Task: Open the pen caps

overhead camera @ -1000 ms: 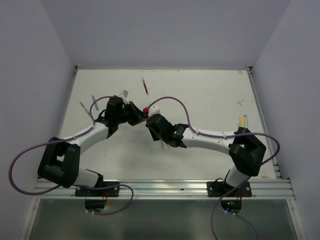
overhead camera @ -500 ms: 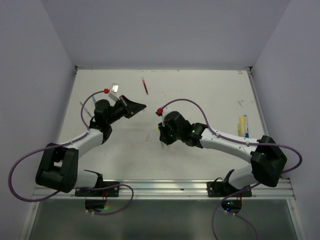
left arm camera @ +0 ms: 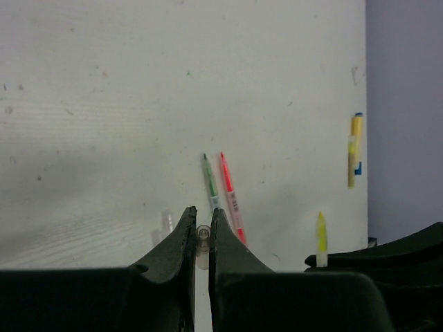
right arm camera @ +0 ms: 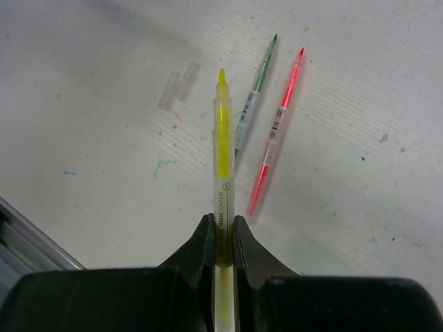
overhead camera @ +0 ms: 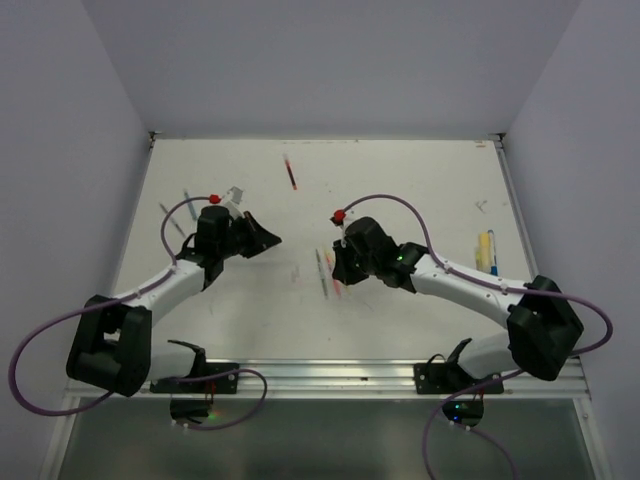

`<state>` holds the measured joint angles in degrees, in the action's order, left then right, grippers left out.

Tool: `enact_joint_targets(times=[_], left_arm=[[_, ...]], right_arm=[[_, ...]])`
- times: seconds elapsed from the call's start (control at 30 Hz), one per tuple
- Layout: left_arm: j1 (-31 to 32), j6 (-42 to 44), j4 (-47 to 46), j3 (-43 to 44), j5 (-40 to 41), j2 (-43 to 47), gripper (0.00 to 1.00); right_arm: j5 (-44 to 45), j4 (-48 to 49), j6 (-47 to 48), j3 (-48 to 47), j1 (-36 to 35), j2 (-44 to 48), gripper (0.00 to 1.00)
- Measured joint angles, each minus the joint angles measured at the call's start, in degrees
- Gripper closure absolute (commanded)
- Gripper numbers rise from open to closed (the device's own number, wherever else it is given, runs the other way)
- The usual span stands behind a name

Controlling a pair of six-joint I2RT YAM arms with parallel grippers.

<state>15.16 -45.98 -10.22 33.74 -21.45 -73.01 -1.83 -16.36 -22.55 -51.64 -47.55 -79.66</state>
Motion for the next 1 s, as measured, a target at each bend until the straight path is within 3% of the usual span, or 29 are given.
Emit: enact_joint_targets(times=[0.27, 0.63, 1.0], left_arm=[[4.20, 2.03, 5.73, -2.05, 1.86, -5.44, 1.00], [5.31, 2.21, 6.34, -4.42, 2.40, -6.56, 1.00], [7.91, 2.08, 6.34, -4.33, 2.54, -9.97, 0.95]], right_arm=[[4.85, 0.44, -1.46, 2.14, 0.50, -5.62, 1.00], [5.40, 4.57, -2.03, 2.12, 3.04, -13.86, 1.00], [5.33, 6.78, -2.29, 0.46, 3.74, -16.55, 0.88]])
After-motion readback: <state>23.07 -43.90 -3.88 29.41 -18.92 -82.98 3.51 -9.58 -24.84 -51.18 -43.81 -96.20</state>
